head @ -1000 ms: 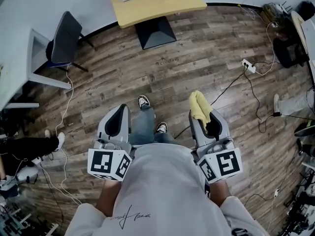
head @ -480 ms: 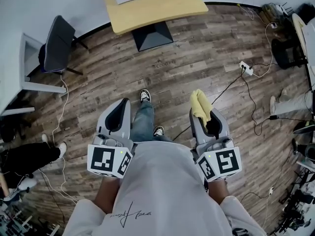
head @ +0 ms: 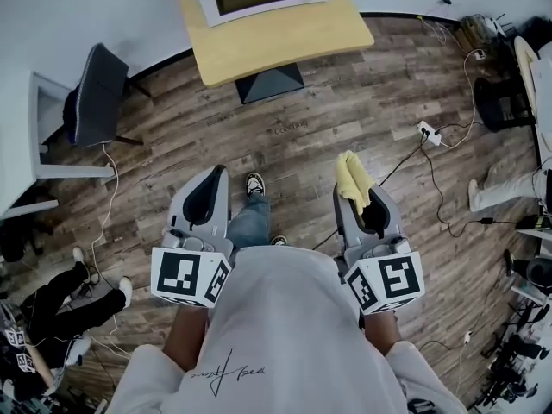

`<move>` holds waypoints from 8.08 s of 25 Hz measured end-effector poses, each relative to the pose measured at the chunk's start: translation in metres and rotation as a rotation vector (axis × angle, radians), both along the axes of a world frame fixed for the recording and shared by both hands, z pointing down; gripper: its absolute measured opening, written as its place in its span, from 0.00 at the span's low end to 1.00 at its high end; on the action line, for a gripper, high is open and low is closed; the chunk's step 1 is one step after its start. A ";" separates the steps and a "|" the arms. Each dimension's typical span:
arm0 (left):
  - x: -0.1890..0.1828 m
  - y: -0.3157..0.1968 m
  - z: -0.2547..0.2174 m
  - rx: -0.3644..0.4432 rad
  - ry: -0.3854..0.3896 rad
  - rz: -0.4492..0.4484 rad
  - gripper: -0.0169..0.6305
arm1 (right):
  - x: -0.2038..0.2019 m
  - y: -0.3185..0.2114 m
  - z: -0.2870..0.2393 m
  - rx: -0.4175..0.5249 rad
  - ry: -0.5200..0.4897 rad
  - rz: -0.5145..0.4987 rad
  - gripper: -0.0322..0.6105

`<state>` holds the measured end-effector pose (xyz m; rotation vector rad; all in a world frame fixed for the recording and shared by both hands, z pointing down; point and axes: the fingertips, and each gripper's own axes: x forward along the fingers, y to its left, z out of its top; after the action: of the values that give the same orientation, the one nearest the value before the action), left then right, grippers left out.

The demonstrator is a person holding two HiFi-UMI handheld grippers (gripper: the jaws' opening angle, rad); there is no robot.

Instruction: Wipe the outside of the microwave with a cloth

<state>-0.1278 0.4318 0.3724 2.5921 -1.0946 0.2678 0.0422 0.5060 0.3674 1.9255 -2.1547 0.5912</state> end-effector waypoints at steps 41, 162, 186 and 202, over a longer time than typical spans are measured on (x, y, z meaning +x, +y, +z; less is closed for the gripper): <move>0.030 -0.304 -0.021 0.007 0.042 -0.169 0.01 | 0.036 -0.334 -0.006 -0.005 -0.144 -0.274 0.22; 0.085 -0.516 -0.018 0.048 0.007 -0.260 0.01 | 0.213 -0.843 0.034 -0.359 0.143 -0.089 0.24; 0.082 -0.510 -0.018 0.049 0.015 -0.272 0.01 | 0.153 -0.840 0.035 -0.344 0.098 -0.179 0.24; 0.081 -0.512 -0.017 0.048 0.019 -0.274 0.01 | 0.100 -0.843 0.035 -0.337 0.042 -0.254 0.24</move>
<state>-0.0472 -0.0798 0.3555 2.4402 -1.4448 0.1533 0.1420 -0.3366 0.4024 1.4536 -2.0701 0.7954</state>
